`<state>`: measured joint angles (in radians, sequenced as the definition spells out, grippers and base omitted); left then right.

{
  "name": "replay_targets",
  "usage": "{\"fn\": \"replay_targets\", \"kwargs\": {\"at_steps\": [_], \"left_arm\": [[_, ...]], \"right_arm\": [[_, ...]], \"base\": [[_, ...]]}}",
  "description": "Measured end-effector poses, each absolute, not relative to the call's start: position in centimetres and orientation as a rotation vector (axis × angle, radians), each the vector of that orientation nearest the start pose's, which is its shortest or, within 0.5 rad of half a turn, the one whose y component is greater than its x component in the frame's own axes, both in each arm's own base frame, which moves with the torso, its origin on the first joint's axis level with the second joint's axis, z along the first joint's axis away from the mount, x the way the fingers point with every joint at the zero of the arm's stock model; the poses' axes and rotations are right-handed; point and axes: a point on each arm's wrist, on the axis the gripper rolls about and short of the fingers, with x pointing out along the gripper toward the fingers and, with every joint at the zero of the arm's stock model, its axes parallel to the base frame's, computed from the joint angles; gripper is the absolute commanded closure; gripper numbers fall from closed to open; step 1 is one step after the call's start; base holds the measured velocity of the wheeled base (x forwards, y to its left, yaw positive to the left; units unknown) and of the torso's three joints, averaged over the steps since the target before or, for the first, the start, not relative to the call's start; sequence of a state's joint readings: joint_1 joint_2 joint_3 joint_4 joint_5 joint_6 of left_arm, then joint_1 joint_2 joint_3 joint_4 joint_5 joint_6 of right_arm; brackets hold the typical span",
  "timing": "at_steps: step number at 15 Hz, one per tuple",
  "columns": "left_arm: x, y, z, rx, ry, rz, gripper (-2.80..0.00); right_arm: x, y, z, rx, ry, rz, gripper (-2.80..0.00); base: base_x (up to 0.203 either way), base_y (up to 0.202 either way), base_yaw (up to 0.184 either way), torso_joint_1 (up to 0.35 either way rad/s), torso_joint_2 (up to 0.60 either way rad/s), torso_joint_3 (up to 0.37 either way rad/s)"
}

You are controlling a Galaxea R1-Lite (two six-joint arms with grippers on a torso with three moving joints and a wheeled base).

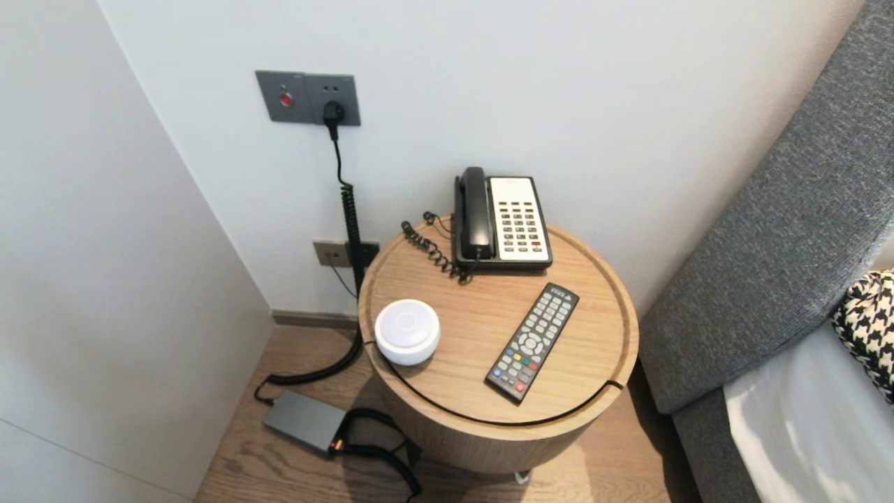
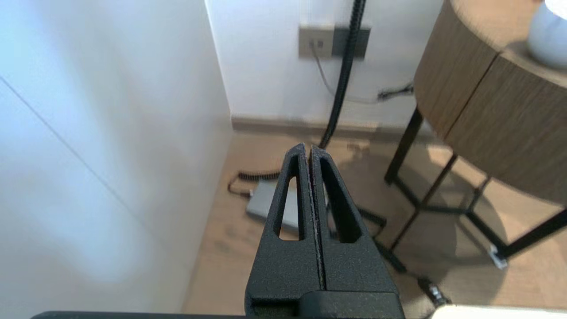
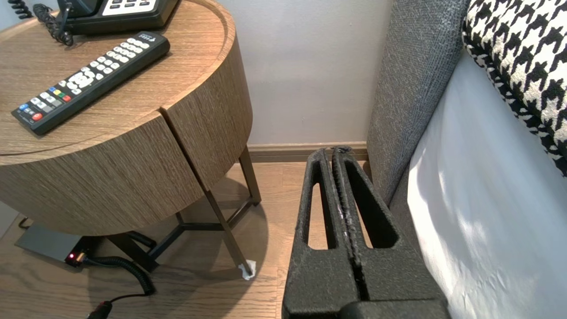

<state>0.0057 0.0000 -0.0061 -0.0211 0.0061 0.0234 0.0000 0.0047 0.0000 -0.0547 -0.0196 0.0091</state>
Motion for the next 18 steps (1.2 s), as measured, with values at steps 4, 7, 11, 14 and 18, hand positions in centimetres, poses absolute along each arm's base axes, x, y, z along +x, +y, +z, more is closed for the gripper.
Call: {"fn": "replay_targets", "kwargs": {"at_steps": [4,7,11,14,18], "left_arm": [[-2.3,0.0,7.77,0.025,-0.022,0.011,0.0],[-2.3,-0.01,7.78,0.015,-0.024,0.004,0.0],[-2.3,-0.01,7.78,0.013,-0.025,0.004,0.0],[-2.3,-0.01,7.78,0.014,-0.024,0.004,0.0],[-2.3,-0.01,7.78,0.013,-0.024,0.004,0.0]], "right_arm": [[-2.26,-0.04,8.12,0.01,-0.05,-0.02,0.0],[-2.26,-0.04,8.12,0.01,-0.05,-0.02,0.0],[-2.26,-0.04,8.12,0.01,-0.05,-0.02,0.0],[-2.26,-0.04,8.11,0.01,-0.05,-0.02,0.0],[-2.26,-0.04,8.12,0.01,-0.05,-0.02,0.0]], "base": [[0.0,0.0,0.0,0.0,0.0,0.0],[0.0,0.0,0.0,0.0,0.0,0.0],[0.0,0.0,0.0,0.0,0.0,0.0],[0.0,0.0,0.0,0.0,0.0,0.0],[0.0,0.0,0.0,0.0,0.0,0.0]]}}
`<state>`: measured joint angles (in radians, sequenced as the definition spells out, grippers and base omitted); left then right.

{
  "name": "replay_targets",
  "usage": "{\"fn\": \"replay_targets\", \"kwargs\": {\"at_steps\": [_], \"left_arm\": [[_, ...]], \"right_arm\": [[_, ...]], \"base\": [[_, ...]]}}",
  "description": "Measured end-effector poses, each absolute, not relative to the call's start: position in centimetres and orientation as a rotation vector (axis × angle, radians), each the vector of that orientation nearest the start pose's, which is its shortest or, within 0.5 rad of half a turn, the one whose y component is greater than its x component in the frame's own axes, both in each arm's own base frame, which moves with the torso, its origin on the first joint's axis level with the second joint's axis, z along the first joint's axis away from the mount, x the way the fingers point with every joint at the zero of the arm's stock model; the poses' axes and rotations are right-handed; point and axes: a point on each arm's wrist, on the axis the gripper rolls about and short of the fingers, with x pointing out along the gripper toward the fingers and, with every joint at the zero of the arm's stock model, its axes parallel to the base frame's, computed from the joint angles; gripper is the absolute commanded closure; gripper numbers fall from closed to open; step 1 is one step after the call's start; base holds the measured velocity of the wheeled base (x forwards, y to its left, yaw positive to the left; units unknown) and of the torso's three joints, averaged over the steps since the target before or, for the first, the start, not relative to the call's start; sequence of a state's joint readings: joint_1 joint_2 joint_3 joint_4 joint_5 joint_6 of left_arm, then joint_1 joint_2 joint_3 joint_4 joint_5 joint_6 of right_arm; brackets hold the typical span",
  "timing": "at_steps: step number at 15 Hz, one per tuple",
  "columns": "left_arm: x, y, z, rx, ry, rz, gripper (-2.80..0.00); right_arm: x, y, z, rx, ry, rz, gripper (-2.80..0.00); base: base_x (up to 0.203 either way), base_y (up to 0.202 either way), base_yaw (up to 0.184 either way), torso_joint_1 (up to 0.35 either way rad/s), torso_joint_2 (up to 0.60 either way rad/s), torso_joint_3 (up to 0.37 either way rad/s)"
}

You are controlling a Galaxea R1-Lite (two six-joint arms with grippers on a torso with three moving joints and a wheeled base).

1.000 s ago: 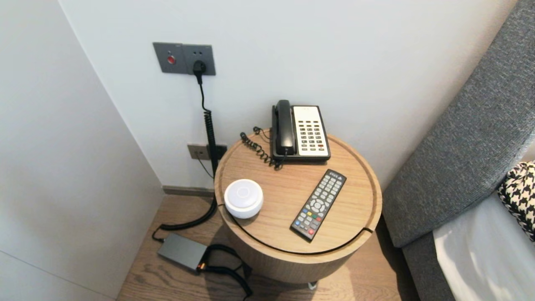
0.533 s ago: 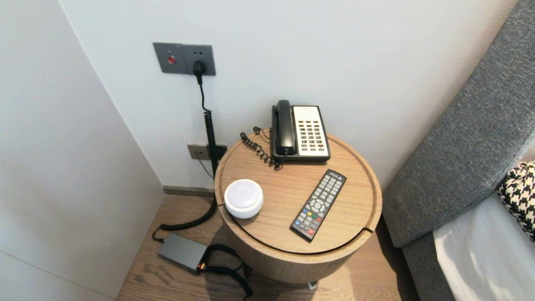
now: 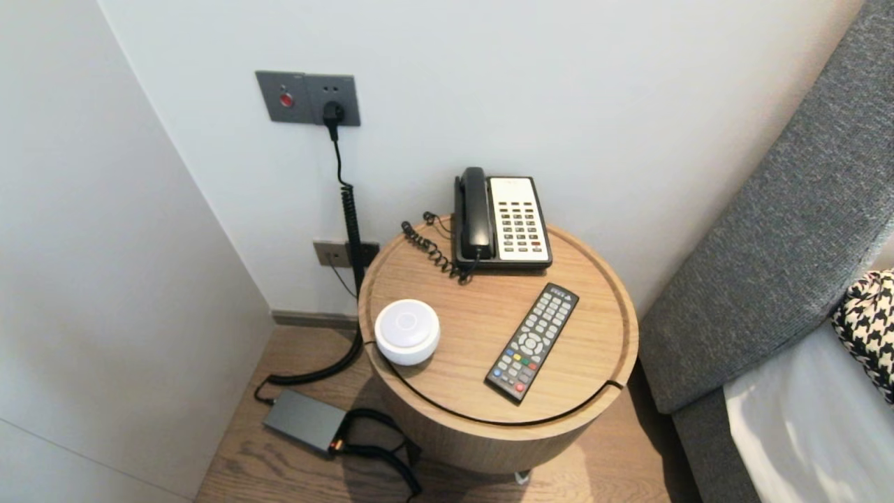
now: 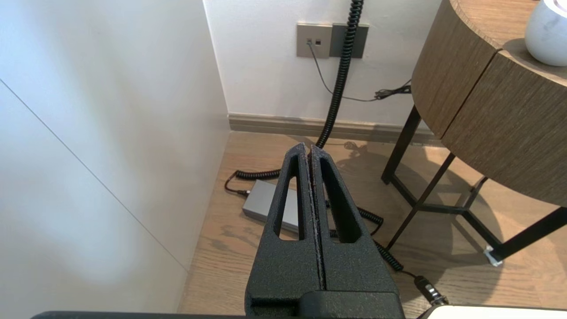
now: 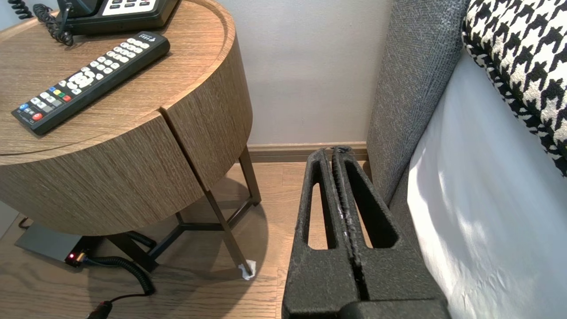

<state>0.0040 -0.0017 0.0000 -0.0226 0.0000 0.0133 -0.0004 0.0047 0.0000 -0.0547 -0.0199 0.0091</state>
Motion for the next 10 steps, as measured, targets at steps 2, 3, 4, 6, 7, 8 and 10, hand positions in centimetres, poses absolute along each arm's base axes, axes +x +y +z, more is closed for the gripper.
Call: {"fn": "replay_targets", "kwargs": {"at_steps": [2,3,4,6,7,8,10], "left_arm": [[-2.3,-0.01,7.78,0.013,-0.024,0.004,0.0],[-2.3,-0.01,7.78,0.013,-0.024,0.004,0.0],[-2.3,-0.01,7.78,0.013,-0.024,0.004,0.0],[-2.29,-0.01,7.78,0.013,-0.024,0.004,0.0],[-2.29,-0.01,7.78,0.013,-0.024,0.004,0.0],[-2.29,-0.01,7.78,0.013,-0.024,0.004,0.0],[-2.29,-0.01,7.78,0.014,-0.024,0.004,0.0]], "right_arm": [[-2.26,-0.04,8.12,0.01,-0.05,-0.02,0.0],[-2.26,-0.04,8.11,0.01,-0.05,-0.021,0.0],[-2.26,-0.04,8.11,0.011,-0.05,-0.021,0.0],[-2.26,-0.04,8.12,0.009,-0.05,-0.02,0.0],[-2.26,-0.04,8.11,0.008,-0.05,-0.02,0.0],[-2.26,-0.04,8.11,0.01,-0.05,-0.021,0.0],[-2.26,-0.04,8.11,0.01,-0.05,-0.02,0.0]], "base": [[0.0,0.0,0.0,0.0,0.0,0.0],[0.0,0.0,0.0,0.0,0.0,0.0],[0.0,0.0,0.0,0.0,0.0,0.0],[0.0,0.0,0.0,0.0,0.0,0.0],[0.0,0.0,0.0,0.0,0.0,0.0],[0.0,0.0,0.0,0.0,0.0,0.0],[0.0,0.0,0.0,0.0,0.0,0.0]]}}
